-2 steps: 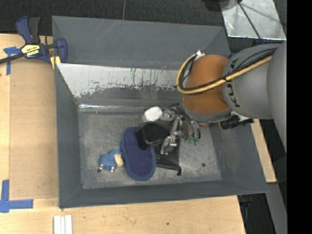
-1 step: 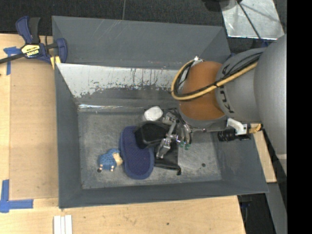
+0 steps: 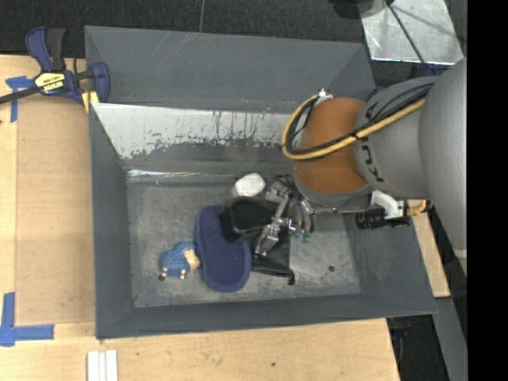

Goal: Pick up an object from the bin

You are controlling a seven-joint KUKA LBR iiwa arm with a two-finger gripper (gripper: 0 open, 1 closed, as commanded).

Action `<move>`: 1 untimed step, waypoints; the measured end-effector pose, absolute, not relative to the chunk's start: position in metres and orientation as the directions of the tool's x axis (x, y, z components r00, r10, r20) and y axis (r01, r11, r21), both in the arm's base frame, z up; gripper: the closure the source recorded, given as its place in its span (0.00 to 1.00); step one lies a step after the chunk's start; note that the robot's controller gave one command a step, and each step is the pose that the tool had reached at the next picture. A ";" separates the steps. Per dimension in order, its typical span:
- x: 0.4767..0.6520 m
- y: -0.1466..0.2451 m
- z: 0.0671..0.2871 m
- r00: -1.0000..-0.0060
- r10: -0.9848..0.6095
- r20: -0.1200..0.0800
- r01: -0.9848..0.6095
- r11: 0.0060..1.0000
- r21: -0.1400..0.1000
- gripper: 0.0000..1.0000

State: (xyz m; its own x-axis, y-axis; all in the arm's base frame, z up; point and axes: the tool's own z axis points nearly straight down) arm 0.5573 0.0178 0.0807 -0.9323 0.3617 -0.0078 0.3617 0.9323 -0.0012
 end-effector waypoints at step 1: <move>0.552 0.025 0.078 -0.879 0.477 -0.017 0.477 0.879 -0.003 0.00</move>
Offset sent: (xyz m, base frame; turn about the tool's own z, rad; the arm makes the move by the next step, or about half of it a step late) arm -0.0113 0.0148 -0.0107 0.1266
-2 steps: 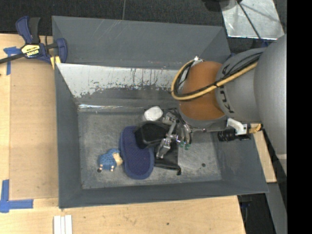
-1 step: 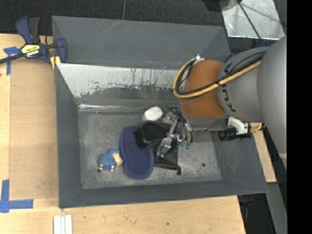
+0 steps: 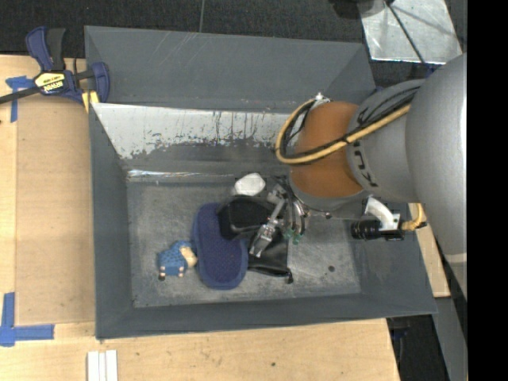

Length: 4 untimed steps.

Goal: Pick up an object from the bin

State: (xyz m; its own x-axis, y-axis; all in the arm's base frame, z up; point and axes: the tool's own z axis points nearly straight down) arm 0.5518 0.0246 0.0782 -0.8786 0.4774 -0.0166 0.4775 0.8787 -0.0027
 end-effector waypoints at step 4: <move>0.553 0.020 0.113 -0.879 0.476 -0.001 0.476 0.879 -0.001 1.00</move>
Offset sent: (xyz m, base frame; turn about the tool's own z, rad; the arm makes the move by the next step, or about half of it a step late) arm 0.0000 0.0000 0.0000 0.0000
